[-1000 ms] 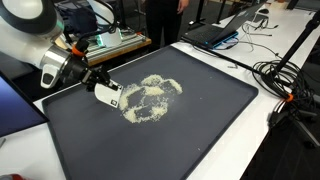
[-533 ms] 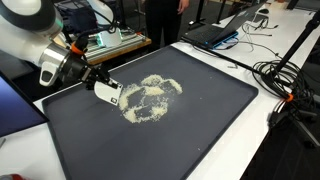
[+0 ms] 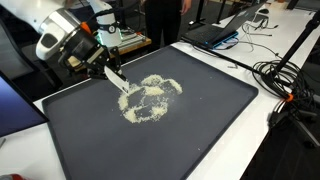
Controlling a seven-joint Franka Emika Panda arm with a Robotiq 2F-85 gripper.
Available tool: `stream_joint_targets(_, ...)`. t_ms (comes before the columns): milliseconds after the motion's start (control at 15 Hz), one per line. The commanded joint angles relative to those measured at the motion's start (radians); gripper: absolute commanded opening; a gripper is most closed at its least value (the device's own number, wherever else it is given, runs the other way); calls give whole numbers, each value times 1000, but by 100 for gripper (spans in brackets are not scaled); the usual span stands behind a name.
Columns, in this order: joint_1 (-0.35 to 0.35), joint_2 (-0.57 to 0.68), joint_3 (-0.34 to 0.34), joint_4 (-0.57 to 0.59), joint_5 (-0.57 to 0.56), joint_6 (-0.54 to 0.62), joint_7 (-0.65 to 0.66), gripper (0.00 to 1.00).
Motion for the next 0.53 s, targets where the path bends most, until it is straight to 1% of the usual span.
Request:
stream_joint_targets(0, 65, -59, 7, -9, -164, 140, 46, 1)
stream_joint_targets(200, 87, -53, 19, 7, -339, 227, 70, 1)
stream_joint_targets(467, 74, -10, 20, 29, -614, 320, 128, 1)
